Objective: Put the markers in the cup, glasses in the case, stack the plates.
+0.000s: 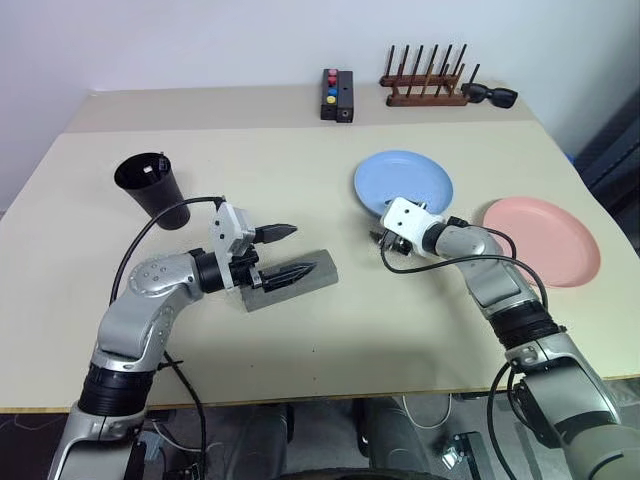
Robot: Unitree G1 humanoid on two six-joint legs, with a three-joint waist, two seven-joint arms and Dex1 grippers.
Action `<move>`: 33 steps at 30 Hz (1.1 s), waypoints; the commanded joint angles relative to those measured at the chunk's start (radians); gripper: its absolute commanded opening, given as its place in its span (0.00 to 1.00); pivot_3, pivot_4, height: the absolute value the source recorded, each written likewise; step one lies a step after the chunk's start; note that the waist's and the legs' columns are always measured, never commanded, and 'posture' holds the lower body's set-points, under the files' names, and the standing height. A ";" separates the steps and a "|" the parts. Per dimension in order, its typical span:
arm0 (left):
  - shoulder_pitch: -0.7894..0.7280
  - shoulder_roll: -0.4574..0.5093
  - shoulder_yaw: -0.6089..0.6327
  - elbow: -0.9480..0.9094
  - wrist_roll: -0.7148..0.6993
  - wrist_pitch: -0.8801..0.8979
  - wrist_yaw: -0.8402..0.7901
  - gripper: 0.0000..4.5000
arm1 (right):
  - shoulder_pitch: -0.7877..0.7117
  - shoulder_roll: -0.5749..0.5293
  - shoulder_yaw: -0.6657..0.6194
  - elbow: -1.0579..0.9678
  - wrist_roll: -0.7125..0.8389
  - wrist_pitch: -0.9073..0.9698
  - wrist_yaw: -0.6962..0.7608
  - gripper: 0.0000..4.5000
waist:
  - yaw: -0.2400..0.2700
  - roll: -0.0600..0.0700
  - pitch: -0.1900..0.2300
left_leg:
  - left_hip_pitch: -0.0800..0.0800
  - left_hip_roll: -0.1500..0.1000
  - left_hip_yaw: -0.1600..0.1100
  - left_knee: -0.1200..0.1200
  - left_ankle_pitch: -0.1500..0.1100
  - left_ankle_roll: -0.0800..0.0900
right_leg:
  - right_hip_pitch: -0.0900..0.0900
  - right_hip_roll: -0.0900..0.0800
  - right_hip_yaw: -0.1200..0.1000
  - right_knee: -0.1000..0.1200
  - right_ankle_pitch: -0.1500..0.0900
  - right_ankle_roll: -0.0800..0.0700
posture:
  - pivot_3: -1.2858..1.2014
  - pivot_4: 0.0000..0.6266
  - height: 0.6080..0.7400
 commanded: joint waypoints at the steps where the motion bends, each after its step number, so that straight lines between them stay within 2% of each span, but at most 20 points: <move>1: 0.027 -0.008 0.012 -0.073 -0.027 0.021 0.051 0.88 | -0.048 0.015 -0.010 0.041 -0.020 -0.046 -0.031 0.37 | -0.001 0.000 0.000 | 0.000 0.000 0.000 0.000 0.000 0.000 | 0.000 0.000 0.000 0.000 0.000 0.000 | 0.52 0.24 0.99; 3: 0.034 -0.013 0.013 -0.084 -0.033 0.030 0.068 0.88 | -0.055 0.016 -0.010 0.056 -0.029 -0.061 -0.039 0.11 | -0.002 0.000 0.000 | 0.000 0.000 0.000 0.000 0.000 0.000 | 0.000 0.000 0.000 0.000 0.000 0.000 | 0.52 0.24 0.99; 4: 0.035 -0.021 0.018 -0.086 -0.036 0.030 0.082 0.88 | -0.057 0.017 -0.009 0.060 -0.036 -0.071 -0.044 0.01 | -0.002 0.000 0.000 | 0.000 0.000 0.000 0.000 0.000 0.000 | 0.000 0.000 0.000 0.000 0.000 0.000 | 0.52 0.24 0.99; 12: 0.023 -0.034 0.018 -0.074 -0.040 0.028 0.118 0.88 | -0.049 -0.013 -0.029 -0.011 -0.088 -0.113 -0.093 0.01 | -0.002 0.000 0.000 | 0.000 0.000 0.000 0.000 0.000 0.000 | 0.000 0.000 0.000 0.000 0.000 0.000 | 0.52 0.24 0.99; 19: 0.002 -0.050 -0.008 -0.047 -0.047 0.020 0.111 0.88 | 0.068 -0.213 -0.205 -0.267 -0.032 0.033 -0.022 0.01 | 0.010 0.001 0.001 | -0.001 -0.001 0.000 0.000 0.000 0.000 | 0.001 -0.001 0.000 -0.003 -0.002 -0.003 | 0.52 0.24 0.99; 22: -0.033 -0.069 -0.041 -0.002 -0.040 0.008 0.083 0.88 | 0.203 -0.325 -0.341 -0.373 0.043 0.092 0.056 0.01 | 0.010 0.001 0.000 | -0.001 -0.001 0.000 0.000 0.000 0.000 | 0.003 -0.001 0.000 -0.004 -0.002 -0.003 | 0.52 0.24 0.99; 26: -0.088 -0.101 -0.084 0.070 -0.025 -0.024 0.048 0.88 | 0.445 -0.407 -0.494 -0.498 0.125 0.161 0.148 0.01 | 0.008 0.001 0.000 | 0.001 -0.001 0.000 0.001 -0.001 0.002 | 0.005 -0.001 0.000 -0.005 -0.002 -0.003 | 0.52 0.24 0.99; 28: -0.108 -0.117 -0.098 0.098 -0.022 -0.038 0.035 0.88 | 0.525 -0.417 -0.540 -0.531 0.143 0.189 0.157 0.01 | -0.001 0.002 0.000 | 0.002 -0.001 0.000 0.001 -0.002 0.003 | 0.006 -0.001 0.000 -0.005 -0.002 -0.003 | 0.52 0.24 0.99; 33: -0.125 -0.145 -0.118 0.127 -0.021 -0.058 0.021 0.88 | 0.600 -0.425 -0.564 -0.527 0.137 0.208 0.140 0.01 | -0.009 0.004 0.000 | 0.004 0.000 0.002 0.002 -0.002 0.003 | 0.006 -0.001 0.001 -0.004 -0.002 -0.003 | 0.52 0.24 0.99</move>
